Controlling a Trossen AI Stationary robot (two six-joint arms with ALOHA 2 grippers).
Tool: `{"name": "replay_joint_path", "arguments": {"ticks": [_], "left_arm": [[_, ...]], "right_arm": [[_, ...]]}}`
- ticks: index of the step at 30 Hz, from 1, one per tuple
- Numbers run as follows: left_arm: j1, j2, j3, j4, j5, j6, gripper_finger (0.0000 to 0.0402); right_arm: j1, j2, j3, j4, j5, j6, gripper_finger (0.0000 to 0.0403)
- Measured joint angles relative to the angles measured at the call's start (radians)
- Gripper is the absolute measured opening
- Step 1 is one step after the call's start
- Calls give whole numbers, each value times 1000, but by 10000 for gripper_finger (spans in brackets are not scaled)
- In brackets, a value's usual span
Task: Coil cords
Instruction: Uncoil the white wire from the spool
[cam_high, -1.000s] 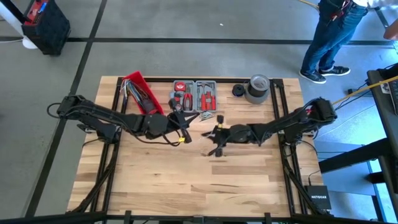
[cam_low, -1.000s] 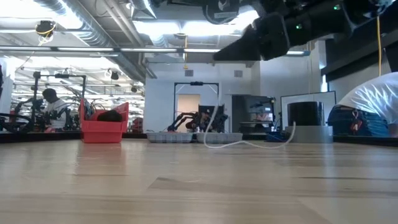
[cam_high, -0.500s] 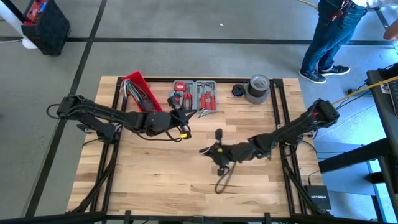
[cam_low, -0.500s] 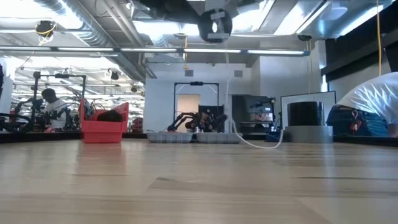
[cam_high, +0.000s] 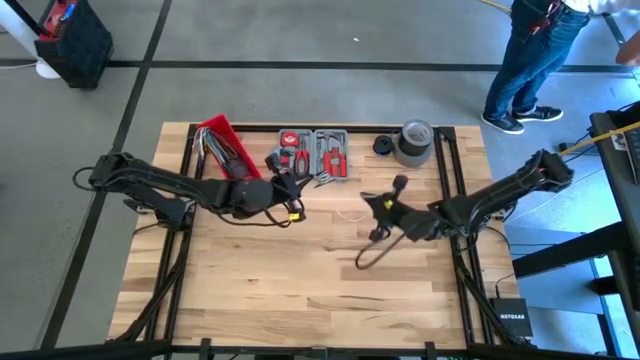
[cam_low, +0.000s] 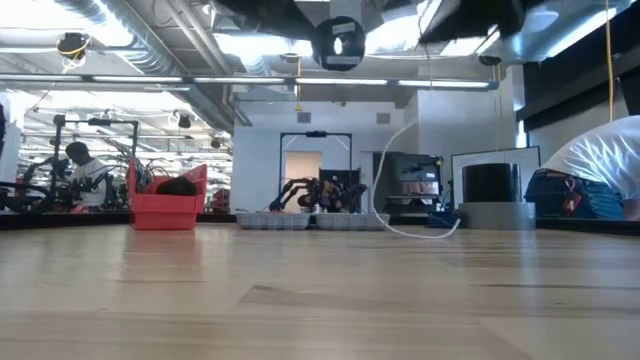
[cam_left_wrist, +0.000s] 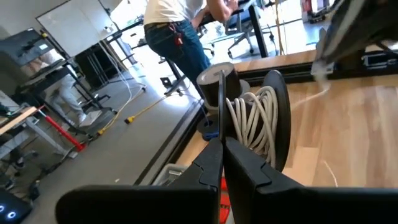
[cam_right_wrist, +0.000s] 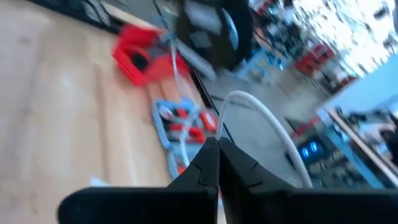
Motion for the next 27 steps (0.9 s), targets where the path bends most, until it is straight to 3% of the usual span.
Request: {"name": "replay_joint_path", "arguments": {"ticks": [3, 7, 12, 17, 19, 23, 27], "left_arm": [[-15, -16, 0, 1, -2, 0, 5], [-35, -26, 0, 22, -2, 2, 5], [-43, -26, 0, 28, -2, 14, 5], [-43, -26, 0, 25, -3, 14, 5], [-43, -26, 0, 25, -3, 14, 5], [-43, -26, 0, 35, -3, 11, 5], [-43, -26, 0, 47, -3, -1, 5]], "right_arm": [[-60, -30, -66, -2, -25, 70, 3], [-147, -19, -115, -6, -154, 209, 6], [-206, -11, -101, -69, -424, 323, 61], [-206, -11, -17, -268, -770, 397, 129], [-206, -11, 19, -359, -841, 429, 146], [-206, -11, 36, -349, -784, 444, 162], [-207, 27, 3, -20, -610, 348, 162]]}}
